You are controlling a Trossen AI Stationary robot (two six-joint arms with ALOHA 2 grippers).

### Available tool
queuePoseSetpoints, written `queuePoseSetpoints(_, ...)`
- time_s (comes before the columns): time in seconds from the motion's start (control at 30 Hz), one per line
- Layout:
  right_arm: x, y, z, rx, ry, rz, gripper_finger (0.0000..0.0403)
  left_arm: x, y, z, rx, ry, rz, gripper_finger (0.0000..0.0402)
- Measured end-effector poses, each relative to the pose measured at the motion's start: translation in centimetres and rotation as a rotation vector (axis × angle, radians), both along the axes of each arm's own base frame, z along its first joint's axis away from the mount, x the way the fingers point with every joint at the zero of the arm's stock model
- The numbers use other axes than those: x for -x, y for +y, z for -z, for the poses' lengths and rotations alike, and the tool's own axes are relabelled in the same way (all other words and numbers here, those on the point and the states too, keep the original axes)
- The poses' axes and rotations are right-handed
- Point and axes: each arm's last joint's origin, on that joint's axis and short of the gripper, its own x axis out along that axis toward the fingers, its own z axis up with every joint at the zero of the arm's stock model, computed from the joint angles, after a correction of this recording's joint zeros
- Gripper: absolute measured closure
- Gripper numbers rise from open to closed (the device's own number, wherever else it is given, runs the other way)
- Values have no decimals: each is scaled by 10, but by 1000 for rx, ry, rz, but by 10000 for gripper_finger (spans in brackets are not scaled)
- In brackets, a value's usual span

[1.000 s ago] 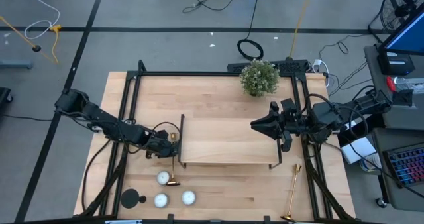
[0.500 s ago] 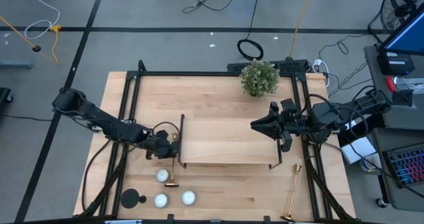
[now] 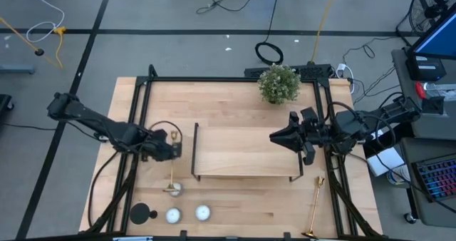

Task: Pick & Place candle stick holders
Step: Put the left golden candleholder on the shelf

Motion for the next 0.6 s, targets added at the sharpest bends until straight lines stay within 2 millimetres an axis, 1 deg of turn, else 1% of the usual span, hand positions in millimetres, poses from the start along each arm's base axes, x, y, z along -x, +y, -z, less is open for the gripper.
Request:
queuePoseSetpoints(0.17, 0, 0, 0, 0, -1, -2, 342, 10, 8, -43, -162, 1, -38, 388)
queuePoseSetpoints(0.33, 0, 0, 0, 0, -1, -5, 342, 14, 14, -85, -324, -19, -20, 388)
queuePoseSetpoints(0.47, 0, 1, 0, -5, -1, -53, 342, 14, 16, -115, -409, -54, 4, 388)
queuePoseSetpoints(0.6, 0, 2, -1, -6, -6, -56, 342, 9, 16, -137, -481, -95, 39, 388)
